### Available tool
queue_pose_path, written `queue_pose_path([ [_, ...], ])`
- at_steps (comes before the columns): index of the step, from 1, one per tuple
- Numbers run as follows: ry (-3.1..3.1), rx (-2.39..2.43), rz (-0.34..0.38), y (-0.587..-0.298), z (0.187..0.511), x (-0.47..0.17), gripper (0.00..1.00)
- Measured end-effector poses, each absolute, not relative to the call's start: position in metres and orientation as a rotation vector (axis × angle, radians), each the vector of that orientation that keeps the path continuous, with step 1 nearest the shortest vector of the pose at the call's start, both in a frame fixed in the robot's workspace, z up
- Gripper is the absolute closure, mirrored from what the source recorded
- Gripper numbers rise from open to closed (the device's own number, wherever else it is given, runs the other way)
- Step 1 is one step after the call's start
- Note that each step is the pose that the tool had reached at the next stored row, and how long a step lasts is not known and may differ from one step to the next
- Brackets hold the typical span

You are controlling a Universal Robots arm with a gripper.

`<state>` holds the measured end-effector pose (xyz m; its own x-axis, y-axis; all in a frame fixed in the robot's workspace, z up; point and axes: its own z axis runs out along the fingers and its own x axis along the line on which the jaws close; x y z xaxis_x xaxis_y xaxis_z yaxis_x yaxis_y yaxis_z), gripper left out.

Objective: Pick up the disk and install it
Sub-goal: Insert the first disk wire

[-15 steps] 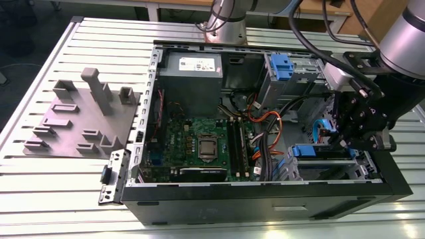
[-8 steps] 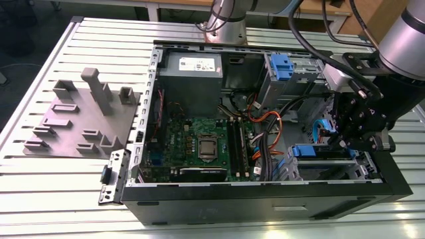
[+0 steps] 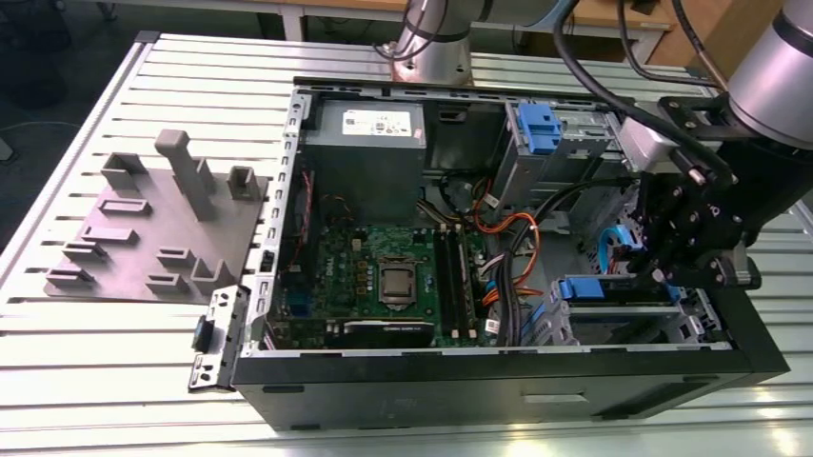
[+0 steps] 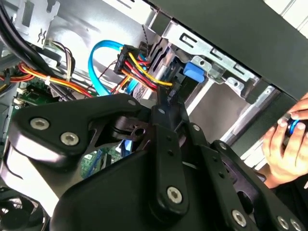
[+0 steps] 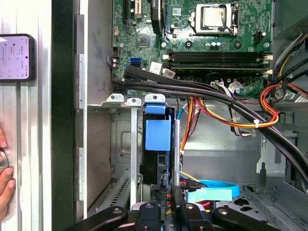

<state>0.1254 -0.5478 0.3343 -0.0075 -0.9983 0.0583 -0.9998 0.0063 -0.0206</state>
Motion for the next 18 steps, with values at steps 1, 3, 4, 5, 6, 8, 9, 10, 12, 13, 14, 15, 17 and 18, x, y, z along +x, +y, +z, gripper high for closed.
queue_pose_path([
  [1,-2.209,2.194,0.086,-0.5478,0.3364,0.1254,0.76],
  [3,-2.209,2.194,0.085,-0.5478,0.3379,0.1254,0.76],
  [4,-2.209,2.194,0.085,-0.5478,0.3381,0.1254,0.76],
  [5,-2.209,2.194,0.085,-0.5478,0.3383,0.1254,0.76],
  [6,-2.209,2.194,0.085,-0.5478,0.3384,0.1254,0.76],
  [8,-2.209,2.194,0.085,-0.5478,0.3385,0.1254,0.76],
  [9,-2.209,2.194,0.085,-0.5478,0.3385,0.1254,0.78],
  [10,-2.209,2.194,0.085,-0.5478,0.3385,0.1254,0.85],
  [12,-2.209,2.194,0.085,-0.5478,0.3385,0.1254,0.89],
  [13,-2.209,2.194,0.085,-0.5478,0.3385,0.1254,0.89],
  [14,-2.209,2.194,0.085,-0.5478,0.3385,0.1254,0.89],
  [15,-2.209,2.194,0.085,-0.5478,0.3385,0.1254,0.89],
  [17,-2.209,2.194,0.085,-0.5478,0.3385,0.1254,0.89],
  [18,-2.208,2.194,0.085,-0.5478,0.3385,0.1254,0.89],
])
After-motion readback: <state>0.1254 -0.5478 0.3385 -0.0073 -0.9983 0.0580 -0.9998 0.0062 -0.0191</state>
